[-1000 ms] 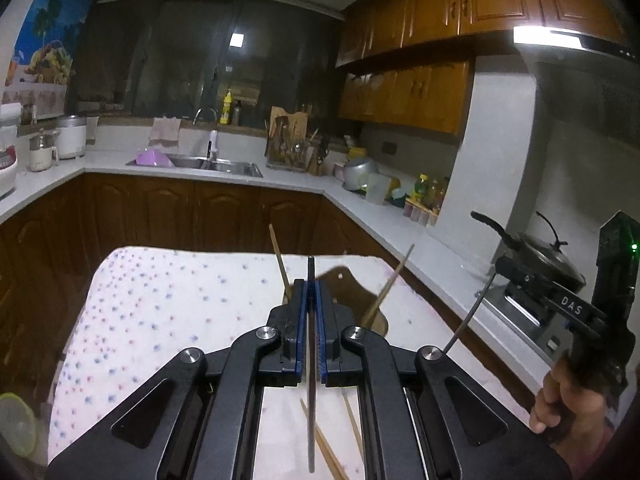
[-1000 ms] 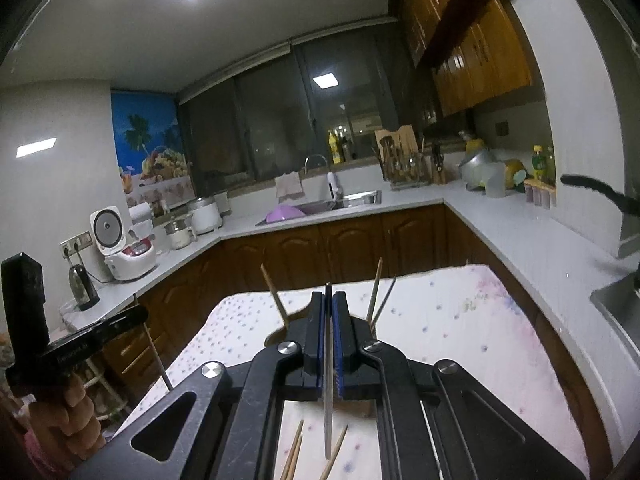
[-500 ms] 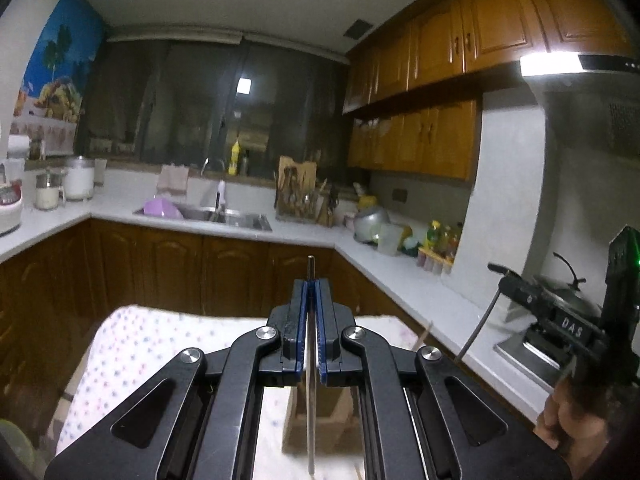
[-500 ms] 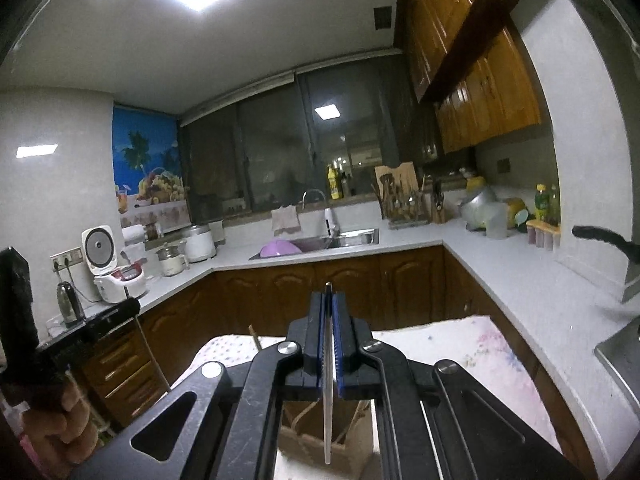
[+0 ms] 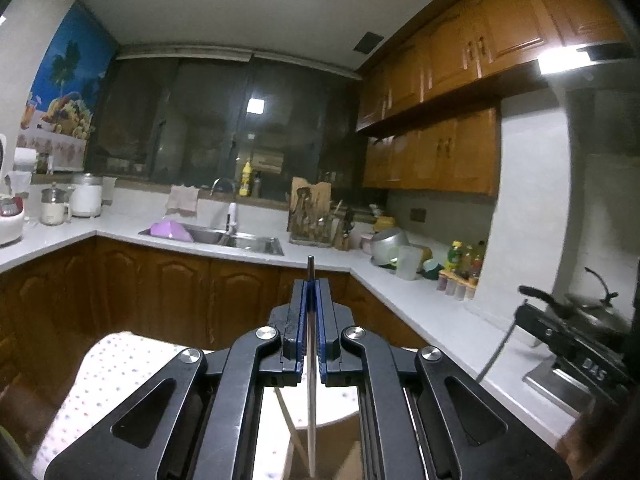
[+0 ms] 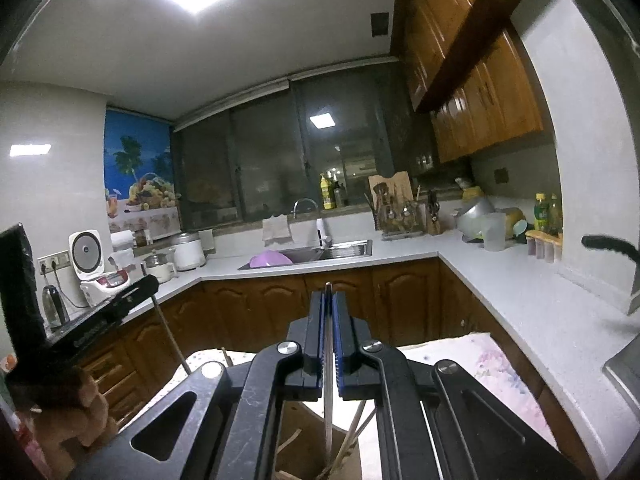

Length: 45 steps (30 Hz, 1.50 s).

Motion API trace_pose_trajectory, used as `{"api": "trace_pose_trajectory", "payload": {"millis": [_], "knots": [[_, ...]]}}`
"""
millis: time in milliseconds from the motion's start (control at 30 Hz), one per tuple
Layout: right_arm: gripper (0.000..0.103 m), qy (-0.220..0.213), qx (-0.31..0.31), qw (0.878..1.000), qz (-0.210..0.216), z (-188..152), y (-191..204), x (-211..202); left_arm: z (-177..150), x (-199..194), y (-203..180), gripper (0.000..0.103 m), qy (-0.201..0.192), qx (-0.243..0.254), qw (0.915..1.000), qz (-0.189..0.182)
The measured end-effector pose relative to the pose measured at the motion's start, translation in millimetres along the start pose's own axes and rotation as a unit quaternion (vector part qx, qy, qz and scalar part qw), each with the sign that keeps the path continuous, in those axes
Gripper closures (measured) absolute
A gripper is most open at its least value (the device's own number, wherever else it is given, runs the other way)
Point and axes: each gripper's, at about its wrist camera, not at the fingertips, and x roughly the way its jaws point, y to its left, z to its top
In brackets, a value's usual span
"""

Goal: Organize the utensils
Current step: 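Lower both metal chopsticks into the wooden holder and open both tools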

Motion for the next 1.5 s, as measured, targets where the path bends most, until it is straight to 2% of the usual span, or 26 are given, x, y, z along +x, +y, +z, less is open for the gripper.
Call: {"api": "trace_pose_trajectory", "payload": {"millis": [300, 633, 767, 1133, 1333, 1400, 1433, 1467, 1500], "knots": [[0.099, 0.032, 0.015, 0.999, -0.006, -38.5, -13.2, 17.3, -45.2, 29.1, 15.8, 0.1, 0.038, -0.028, 0.9987, 0.018], [0.099, 0.085, 0.042, 0.995, -0.012, -70.5, -26.8, 32.7, -78.4, 41.5, 24.6, 0.099, 0.107, -0.035, 0.9936, 0.01], [0.099, 0.095, 0.05, 0.994, -0.016, -68.7, -32.4, 34.4, -84.6, 47.8, 25.1, 0.098, 0.125, -0.038, 0.9914, 0.008], [0.098, 0.111, 0.054, 0.992, -0.016, -70.1, -34.0, 38.1, -85.4, 50.8, 21.7, 0.097, 0.131, -0.023, 0.9911, 0.011], [0.094, 0.116, 0.06, 0.991, -0.013, -72.1, -35.8, 38.9, -81.9, 50.7, 22.7, 0.096, 0.142, -0.023, 0.9896, 0.01], [0.092, 0.117, 0.066, 0.991, -0.013, -72.3, -37.1, 36.7, -79.7, 48.3, 23.6, 0.092, 0.144, -0.023, 0.9892, 0.01], [0.088, 0.115, 0.07, 0.991, -0.013, -71.8, -37.9, 34.3, -79.5, 46.3, 24.6, 0.088, 0.145, -0.023, 0.9891, 0.012], [0.07, 0.113, 0.074, 0.991, -0.013, -70.9, -38.5, 32.4, -78.9, 42.4, 26.9, 0.076, 0.144, -0.028, 0.989, 0.012], [0.046, 0.11, 0.078, 0.991, -0.012, -70.1, -39.9, 29.9, -78.6, 38.7, 29.0, 0.063, 0.142, -0.033, 0.9892, 0.013]]}}
